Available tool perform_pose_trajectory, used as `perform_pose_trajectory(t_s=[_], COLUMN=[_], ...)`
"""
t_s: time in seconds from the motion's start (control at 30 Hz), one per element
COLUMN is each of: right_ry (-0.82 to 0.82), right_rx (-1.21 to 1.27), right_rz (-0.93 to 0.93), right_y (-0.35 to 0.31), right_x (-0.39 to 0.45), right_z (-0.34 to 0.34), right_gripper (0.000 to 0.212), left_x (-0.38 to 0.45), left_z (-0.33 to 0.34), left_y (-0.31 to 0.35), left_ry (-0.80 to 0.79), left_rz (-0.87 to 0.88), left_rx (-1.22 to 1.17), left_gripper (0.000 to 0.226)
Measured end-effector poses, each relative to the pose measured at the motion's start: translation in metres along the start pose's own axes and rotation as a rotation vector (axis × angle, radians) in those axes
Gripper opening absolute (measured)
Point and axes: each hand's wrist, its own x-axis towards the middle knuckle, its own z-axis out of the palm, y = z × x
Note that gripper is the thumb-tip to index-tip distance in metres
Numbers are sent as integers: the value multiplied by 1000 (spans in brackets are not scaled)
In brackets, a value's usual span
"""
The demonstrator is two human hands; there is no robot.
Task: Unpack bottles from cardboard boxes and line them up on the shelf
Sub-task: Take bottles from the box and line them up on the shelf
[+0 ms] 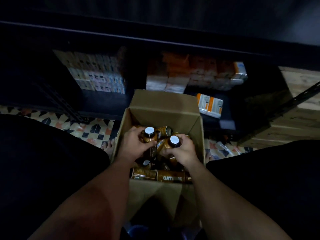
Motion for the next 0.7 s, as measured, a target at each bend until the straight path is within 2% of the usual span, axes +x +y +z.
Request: perform_pose_trajectory(t_s=[0.1,0.2,0.4,0.7], right_ry=[1,4,12,-32], right_rx=[191,279,332,314], right_rz=[-37,-152,-457,-875], right_y=[-17,-48,-133,-245], right_x=[-3,-9,-34,-80], right_z=[-9,-20,-53,-102], right_gripper=[66,60,47,41], left_x=[6,18,26,20], left_z=[-15,-33,-79,-160], left_y=[24,53,142,252], left_ry=[68,133,167,186], left_rz=[58,157,426,766], left_rx=[-95,-149,-183,-310], left_gripper=[69,74,52,42])
